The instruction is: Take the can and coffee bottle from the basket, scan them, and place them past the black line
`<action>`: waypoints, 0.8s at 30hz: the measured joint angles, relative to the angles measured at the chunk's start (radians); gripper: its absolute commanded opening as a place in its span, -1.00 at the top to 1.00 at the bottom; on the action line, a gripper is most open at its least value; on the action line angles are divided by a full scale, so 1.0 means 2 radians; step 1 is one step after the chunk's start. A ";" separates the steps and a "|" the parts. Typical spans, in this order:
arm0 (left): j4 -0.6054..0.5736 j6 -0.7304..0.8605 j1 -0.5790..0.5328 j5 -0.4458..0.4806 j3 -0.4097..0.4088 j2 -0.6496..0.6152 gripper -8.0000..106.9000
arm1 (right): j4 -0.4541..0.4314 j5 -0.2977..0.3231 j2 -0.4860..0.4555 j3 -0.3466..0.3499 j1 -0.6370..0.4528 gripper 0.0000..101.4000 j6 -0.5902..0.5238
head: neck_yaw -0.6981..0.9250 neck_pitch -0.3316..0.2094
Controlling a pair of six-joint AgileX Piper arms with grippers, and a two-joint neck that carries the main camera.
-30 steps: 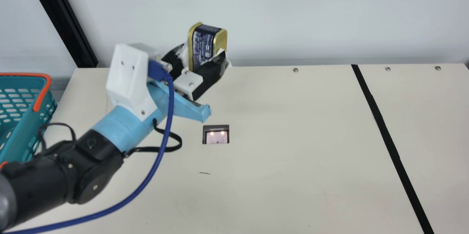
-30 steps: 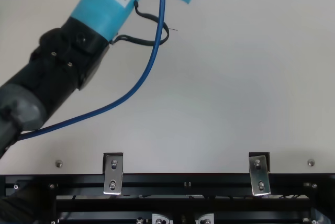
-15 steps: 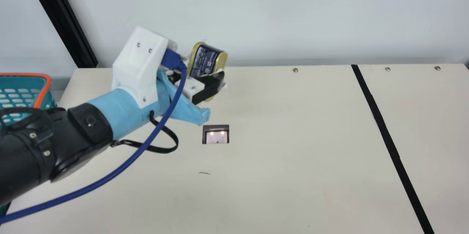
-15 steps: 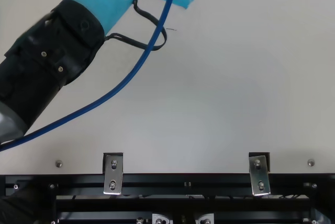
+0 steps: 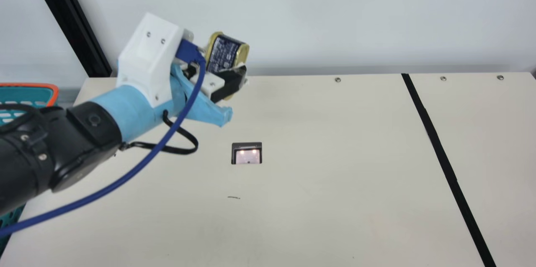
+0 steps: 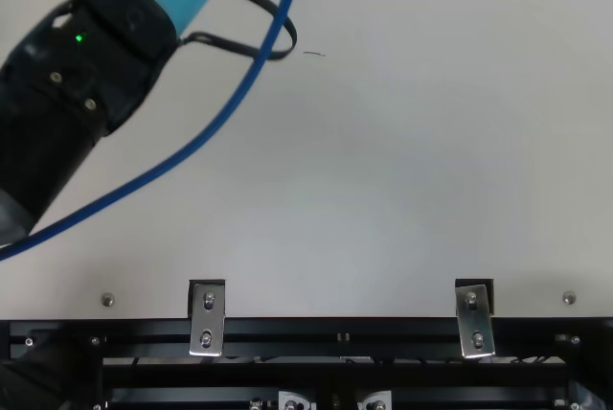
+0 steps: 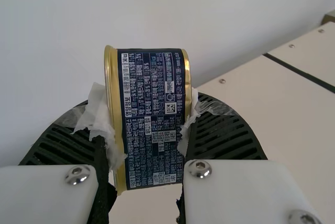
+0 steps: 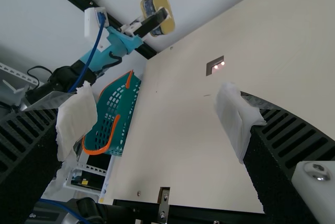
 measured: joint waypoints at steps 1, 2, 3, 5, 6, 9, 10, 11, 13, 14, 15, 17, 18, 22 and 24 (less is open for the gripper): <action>-0.005 0.002 0.000 0.007 -0.006 -0.001 0.68 | 0.000 0.000 0.000 0.000 0.000 -1.00 0.000 | 0.000 0.000; -0.010 0.002 0.000 0.015 -0.012 -0.002 0.68 | 0.000 0.000 0.000 0.000 0.000 -1.00 0.000 | 0.000 0.000; -0.016 0.001 -0.003 0.025 -0.017 -0.003 0.68 | 0.000 0.000 0.000 0.000 0.000 -1.00 0.000 | 0.000 0.000; -0.027 -0.006 -0.011 0.050 -0.026 -0.007 0.68 | 0.000 0.000 0.000 0.000 0.000 -1.00 0.000 | 0.000 0.000; -0.033 -0.008 -0.014 0.065 -0.029 -0.007 0.68 | 0.000 0.000 0.000 0.000 0.000 -1.00 0.000 | 0.000 0.000; -0.059 0.003 -0.021 0.113 -0.047 -0.014 0.68 | 0.000 0.000 0.000 0.000 0.000 -1.00 0.000 | 0.000 0.000; -0.067 0.012 -0.021 0.132 -0.053 -0.015 0.68 | 0.000 0.000 0.000 0.000 0.000 -1.00 0.000 | 0.000 0.000; -0.082 0.025 -0.019 0.154 -0.061 -0.018 0.68 | 0.000 0.000 0.000 0.000 0.000 -1.00 0.000 | 0.000 0.000; -0.110 0.054 -0.011 0.194 -0.077 -0.021 0.68 | 0.000 0.000 0.000 0.000 0.000 -1.00 0.000 | 0.000 0.000; -0.124 0.066 -0.007 0.210 -0.084 -0.022 0.68 | 0.000 0.000 0.000 0.000 0.000 -1.00 0.000 | 0.000 0.000; -0.139 0.087 0.000 0.233 -0.096 -0.023 0.68 | 0.000 0.000 0.000 0.000 0.000 -1.00 0.000 | 0.000 0.000; -0.169 0.122 0.013 0.275 -0.115 -0.023 0.68 | 0.000 0.000 0.000 0.000 0.000 -1.00 0.000 | 0.000 0.000; -0.184 0.141 0.019 0.295 -0.124 -0.023 0.68 | 0.000 0.000 0.000 0.000 0.000 -1.00 0.000 | 0.000 0.000; -0.234 0.209 0.046 0.373 -0.160 -0.019 0.68 | 0.000 0.000 0.000 0.000 0.000 -1.00 0.000 | 0.000 0.000; -0.244 0.232 0.051 0.410 -0.164 -0.019 0.68 | 0.000 0.000 0.000 0.000 0.000 -1.00 0.000 | 0.000 0.000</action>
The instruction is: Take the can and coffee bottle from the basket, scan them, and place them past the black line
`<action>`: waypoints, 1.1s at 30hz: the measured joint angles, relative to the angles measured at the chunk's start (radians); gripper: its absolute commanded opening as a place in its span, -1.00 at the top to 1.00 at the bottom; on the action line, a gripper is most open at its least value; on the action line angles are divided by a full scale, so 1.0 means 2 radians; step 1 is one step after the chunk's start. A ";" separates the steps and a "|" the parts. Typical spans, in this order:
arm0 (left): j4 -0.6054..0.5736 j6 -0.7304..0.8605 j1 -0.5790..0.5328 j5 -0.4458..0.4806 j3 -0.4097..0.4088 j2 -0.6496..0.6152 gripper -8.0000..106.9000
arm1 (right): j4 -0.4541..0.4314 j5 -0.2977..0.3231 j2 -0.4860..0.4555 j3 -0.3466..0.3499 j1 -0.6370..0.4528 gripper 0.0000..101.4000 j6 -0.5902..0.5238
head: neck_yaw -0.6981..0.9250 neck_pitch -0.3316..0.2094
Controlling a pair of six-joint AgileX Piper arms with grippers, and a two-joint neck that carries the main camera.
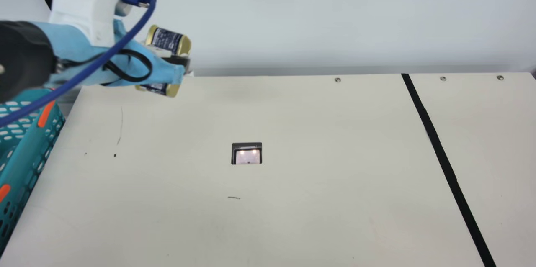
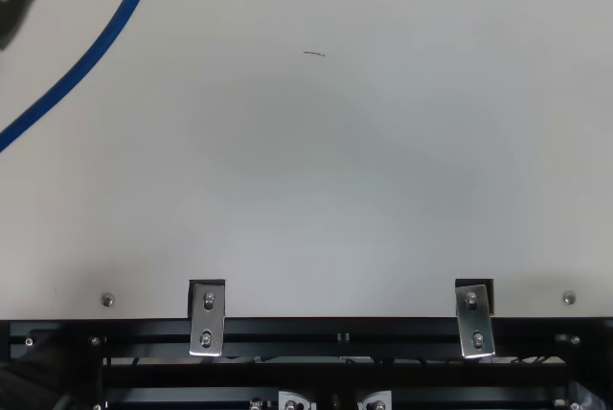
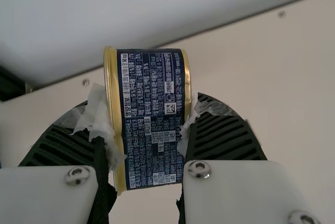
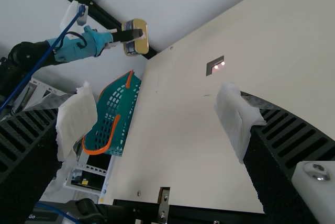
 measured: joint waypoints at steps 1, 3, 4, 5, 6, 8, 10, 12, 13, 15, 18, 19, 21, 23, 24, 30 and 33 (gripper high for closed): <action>-0.002 0.006 0.000 0.008 0.000 0.000 0.68 | 0.000 0.000 0.000 0.000 0.000 -1.00 0.000 | 0.000 0.000; -0.005 0.010 0.000 0.025 0.000 0.000 0.68 | 0.000 0.000 0.000 0.000 0.000 -1.00 0.000 | 0.000 0.000; -0.005 0.010 0.000 0.026 0.000 0.000 0.68 | 0.000 0.000 0.000 0.000 0.000 -1.00 0.000 | 0.000 0.000; -0.005 0.010 0.000 0.025 0.000 0.000 0.68 | 0.000 0.000 0.000 0.000 0.000 -1.00 0.000 | 0.000 0.000; -0.005 0.010 0.000 0.025 0.000 0.000 0.68 | 0.000 0.000 0.000 0.000 0.000 -1.00 0.000 | 0.000 0.000; -0.005 0.010 0.000 0.025 0.000 0.000 0.68 | 0.000 0.000 0.000 0.000 0.000 -1.00 0.000 | 0.000 0.000; -0.005 0.010 0.000 0.025 0.000 0.000 0.68 | 0.000 0.000 0.000 0.000 0.000 -1.00 0.000 | 0.000 0.000; -0.005 0.012 -0.001 0.025 0.000 0.000 0.68 | 0.000 0.000 0.000 0.000 0.000 -1.00 0.000 | 0.000 0.000; -0.009 0.017 -0.003 0.025 0.002 -0.001 0.68 | 0.000 0.000 0.000 0.000 0.000 -1.00 0.000 | 0.000 0.000; -0.024 0.033 -0.009 0.029 0.007 -0.005 0.68 | 0.000 0.000 0.000 0.000 0.000 -1.00 0.000 | 0.000 0.000; -0.052 0.069 -0.016 0.044 0.013 -0.010 0.68 | 0.000 0.000 0.000 0.000 0.000 -1.00 0.000 | 0.000 0.000; -0.060 0.082 -0.018 0.046 0.014 -0.011 0.68 | 0.000 0.000 0.000 0.000 0.000 -1.00 0.000 | 0.000 0.000; -0.081 0.110 -0.020 0.059 0.016 -0.012 0.68 | 0.000 0.000 0.000 0.000 0.000 -1.00 0.000 | 0.000 0.000; -0.101 0.138 -0.021 0.071 0.017 -0.012 0.68 | 0.000 0.000 0.000 0.000 0.000 -1.00 0.000 | 0.000 0.000; -0.110 0.151 -0.021 0.079 0.017 -0.012 0.68 | 0.000 0.000 0.000 0.000 0.000 -1.00 0.000 | 0.000 0.000; -0.147 0.220 -0.029 0.119 0.025 -0.005 0.68 | 0.000 0.000 0.000 0.000 0.000 -1.00 0.000 | 0.000 0.000; -0.155 0.244 -0.038 0.133 0.032 0.002 0.68 | 0.000 0.000 0.000 0.000 0.000 -1.00 0.000 | 0.000 0.000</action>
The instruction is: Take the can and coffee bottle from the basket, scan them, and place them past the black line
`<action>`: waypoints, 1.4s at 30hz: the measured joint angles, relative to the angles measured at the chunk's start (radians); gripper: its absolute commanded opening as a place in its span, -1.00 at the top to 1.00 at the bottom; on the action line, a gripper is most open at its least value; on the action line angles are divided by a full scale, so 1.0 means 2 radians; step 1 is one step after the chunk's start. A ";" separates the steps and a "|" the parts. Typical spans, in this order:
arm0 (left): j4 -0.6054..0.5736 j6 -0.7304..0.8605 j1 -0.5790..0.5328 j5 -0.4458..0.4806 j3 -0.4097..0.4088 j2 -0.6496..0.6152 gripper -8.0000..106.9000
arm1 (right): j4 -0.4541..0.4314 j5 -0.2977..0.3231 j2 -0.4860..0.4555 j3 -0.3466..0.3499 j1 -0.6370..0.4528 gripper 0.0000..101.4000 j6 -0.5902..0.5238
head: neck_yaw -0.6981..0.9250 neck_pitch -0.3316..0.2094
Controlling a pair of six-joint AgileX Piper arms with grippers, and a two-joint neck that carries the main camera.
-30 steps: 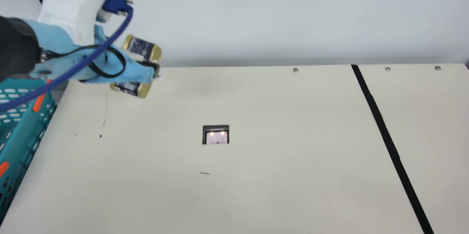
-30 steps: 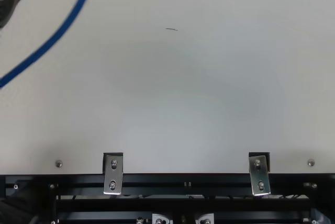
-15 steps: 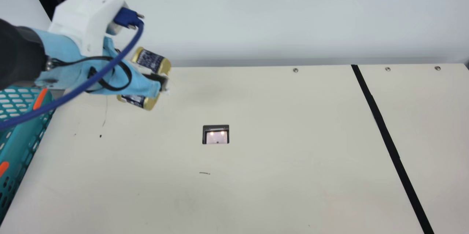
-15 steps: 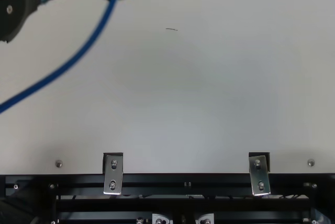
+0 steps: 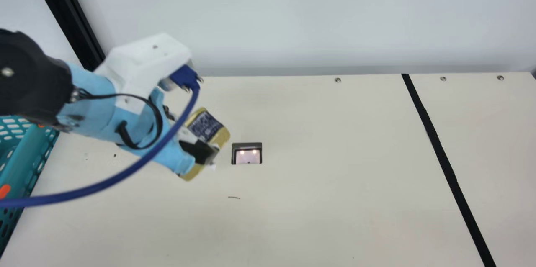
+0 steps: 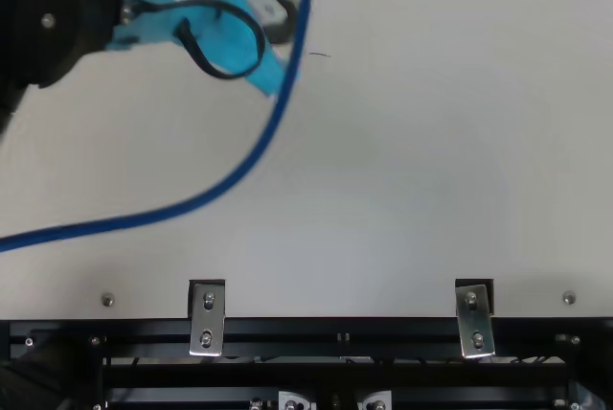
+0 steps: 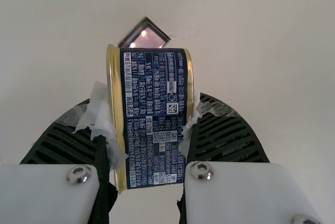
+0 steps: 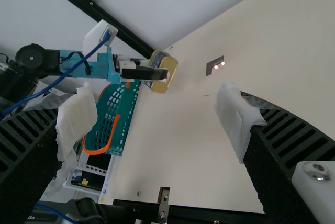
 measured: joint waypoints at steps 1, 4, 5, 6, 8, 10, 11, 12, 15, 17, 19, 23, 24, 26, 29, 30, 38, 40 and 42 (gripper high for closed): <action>-0.002 0.006 -0.005 0.003 0.002 0.002 0.68 | 0.000 0.000 0.000 0.000 0.000 -1.00 0.000 | 0.000 0.000; -0.007 0.020 -0.018 0.010 0.008 0.014 0.68 | 0.000 0.000 0.000 0.000 0.000 -1.00 0.000 | 0.000 0.000; -0.007 0.024 -0.022 0.010 0.009 0.016 0.68 | 0.000 0.000 0.000 0.000 0.000 -1.00 0.000 | 0.000 0.000; -0.008 0.027 -0.029 0.013 0.010 0.022 0.68 | 0.000 0.000 0.000 0.000 0.000 -1.00 0.000 | 0.000 0.000; -0.008 0.034 -0.040 0.011 0.015 0.030 0.68 | 0.000 0.000 0.000 0.000 0.000 -1.00 0.000 | 0.000 0.000; -0.002 0.042 -0.053 0.008 0.021 0.038 0.68 | 0.000 0.000 0.000 0.000 0.000 -1.00 0.000 | 0.000 0.000; 0.002 0.047 -0.059 0.006 0.024 0.041 0.68 | 0.000 0.000 0.000 0.000 0.000 -1.00 0.000 | 0.000 0.000; 0.006 0.052 -0.065 0.003 0.028 0.045 0.68 | 0.000 0.000 0.000 0.000 0.000 -1.00 0.000 | 0.000 0.000; 0.017 0.062 -0.083 -0.005 0.038 0.054 0.68 | 0.000 0.000 0.000 0.000 0.000 -1.00 0.000 | 0.000 0.000; 0.027 0.070 -0.094 -0.008 0.043 0.060 0.68 | 0.000 0.000 0.000 0.000 0.000 -1.00 0.000 | 0.000 0.000; 0.037 0.076 -0.103 -0.013 0.047 0.065 0.68 | 0.000 0.000 0.000 0.000 0.000 -1.00 0.000 | 0.000 0.000; 0.045 0.083 -0.119 -0.014 0.055 0.074 0.68 | 0.000 0.000 0.000 0.000 0.000 -1.00 0.000 | 0.000 0.000; 0.045 0.086 -0.121 -0.014 0.054 0.074 0.68 | 0.000 0.000 0.000 0.000 0.000 -1.00 0.000 | 0.000 0.000; 0.041 0.088 -0.124 -0.014 0.055 0.076 0.68 | 0.000 0.000 0.000 0.000 0.000 -1.00 0.000 | 0.000 0.000; 0.034 0.093 -0.127 -0.016 0.058 0.076 -0.71 | 0.000 0.000 0.000 0.000 0.000 -1.00 0.000 | 0.000 0.000; 0.030 0.094 -0.127 -0.018 0.057 0.074 -0.71 | 0.000 0.000 0.000 0.000 0.000 -1.00 0.000 | 0.000 0.000; -0.004 0.095 -0.117 -0.046 0.073 0.039 -0.71 | 0.000 0.000 0.000 0.000 0.000 -1.00 0.000 | 0.000 0.000; -0.018 0.090 -0.107 -0.058 0.078 0.023 -0.71 | 0.000 0.000 0.000 0.000 0.000 -1.00 0.000 | 0.000 0.000; -0.037 0.084 -0.095 -0.077 0.084 0.003 -0.71 | 0.000 0.000 0.000 0.000 0.000 -1.00 0.000 | 0.000 0.000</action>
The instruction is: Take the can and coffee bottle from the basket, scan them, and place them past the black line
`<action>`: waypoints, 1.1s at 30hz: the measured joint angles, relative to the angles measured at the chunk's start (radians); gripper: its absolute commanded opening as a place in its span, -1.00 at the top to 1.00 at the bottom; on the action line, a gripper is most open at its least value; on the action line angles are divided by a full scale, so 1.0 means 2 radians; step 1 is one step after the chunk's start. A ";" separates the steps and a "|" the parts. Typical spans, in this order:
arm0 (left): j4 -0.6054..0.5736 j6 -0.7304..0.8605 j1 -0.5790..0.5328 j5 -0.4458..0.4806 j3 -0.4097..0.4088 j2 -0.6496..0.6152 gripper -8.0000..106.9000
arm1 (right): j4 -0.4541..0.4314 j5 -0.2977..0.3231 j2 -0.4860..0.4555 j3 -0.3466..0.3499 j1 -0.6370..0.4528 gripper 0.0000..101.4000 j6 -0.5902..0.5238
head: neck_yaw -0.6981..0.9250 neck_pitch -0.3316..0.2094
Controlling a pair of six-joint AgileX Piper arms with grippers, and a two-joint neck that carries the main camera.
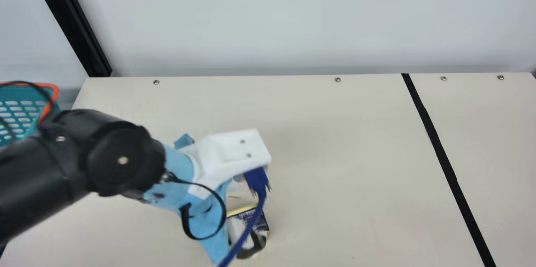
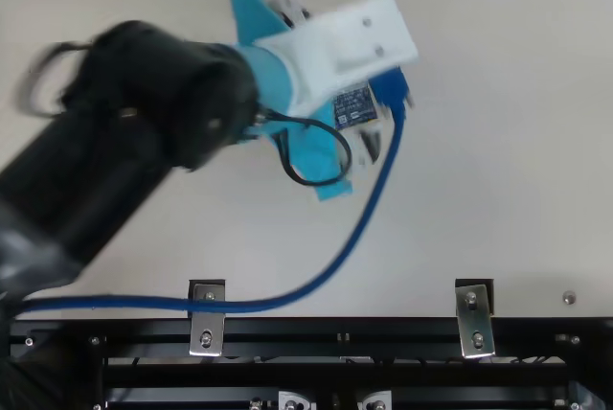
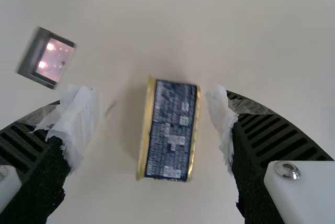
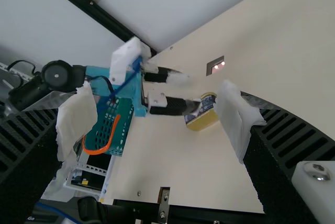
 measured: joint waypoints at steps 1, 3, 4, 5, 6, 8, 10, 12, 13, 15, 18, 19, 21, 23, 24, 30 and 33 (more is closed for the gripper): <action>-0.010 -0.004 0.006 -0.008 0.005 -0.011 -0.71 | 0.000 0.000 0.000 0.000 0.000 -1.00 0.000 | 0.000 0.000; -0.030 -0.012 0.019 -0.033 0.016 -0.032 -0.71 | 0.000 0.000 0.000 0.000 0.000 -1.00 0.000 | 0.000 0.000; -0.039 -0.016 0.027 -0.047 0.022 -0.044 -0.71 | 0.001 0.000 0.000 0.000 -0.002 -1.00 -0.001 | 0.000 0.000; -0.048 -0.021 0.033 -0.060 0.028 -0.055 -0.71 | 0.002 0.000 0.001 0.000 -0.005 -1.00 -0.005 | 0.000 0.000; -0.057 -0.025 0.040 -0.075 0.035 -0.066 -0.71 | 0.005 -0.002 0.004 0.001 -0.005 -1.00 -0.010 | 0.000 0.000; -0.071 -0.036 0.052 -0.114 0.054 -0.088 -0.71 | 0.012 -0.010 0.013 0.002 -0.004 -1.00 -0.018 | 0.000 0.000; -0.082 -0.047 0.061 -0.153 0.073 -0.108 -0.71 | 0.015 -0.021 0.032 -0.005 -0.008 -1.00 -0.035 | 0.000 0.000; -0.089 -0.058 0.068 -0.194 0.093 -0.127 -0.71 | 0.025 -0.057 0.056 -0.008 -0.005 -1.00 -0.052 | 0.000 0.000; -0.090 -0.064 0.071 -0.213 0.104 -0.136 -0.71 | 0.024 -0.064 0.067 -0.005 0.001 -1.00 -0.058 | 0.000 0.000; -0.092 -0.076 0.076 -0.250 0.124 -0.155 -0.71 | 0.019 -0.072 0.092 -0.002 0.008 -1.00 -0.074 | 0.000 0.000; -0.091 -0.095 0.085 -0.300 0.157 -0.182 -0.71 | 0.030 -0.123 0.134 -0.004 0.022 -1.00 -0.100 | 0.000 0.000; -0.089 -0.102 0.088 -0.315 0.168 -0.191 -0.71 | 0.030 -0.130 0.146 -0.004 0.024 -1.00 -0.107 | 0.000 0.000; -0.083 -0.119 0.100 -0.341 0.191 -0.209 -0.71 | 0.037 -0.150 0.178 -0.004 0.030 -1.00 -0.126 | 0.000 0.000; -0.081 -0.143 0.116 -0.366 0.216 -0.221 -0.71 | 0.046 -0.182 0.208 -0.003 0.030 -1.00 -0.142 | 0.000 0.000; -0.081 -0.152 0.123 -0.375 0.223 -0.224 -0.71 | 0.045 -0.187 0.217 -0.003 0.030 -1.00 -0.143 | 0.000 0.000; -0.081 -0.160 0.126 -0.382 0.228 -0.224 -0.71 | 0.045 -0.191 0.226 -0.003 0.030 -1.00 -0.143 | 0.000 0.000; -0.073 -0.166 0.127 -0.384 0.228 -0.223 -0.71 | 0.045 -0.191 0.227 -0.003 0.028 -1.00 -0.144 | 0.000 0.000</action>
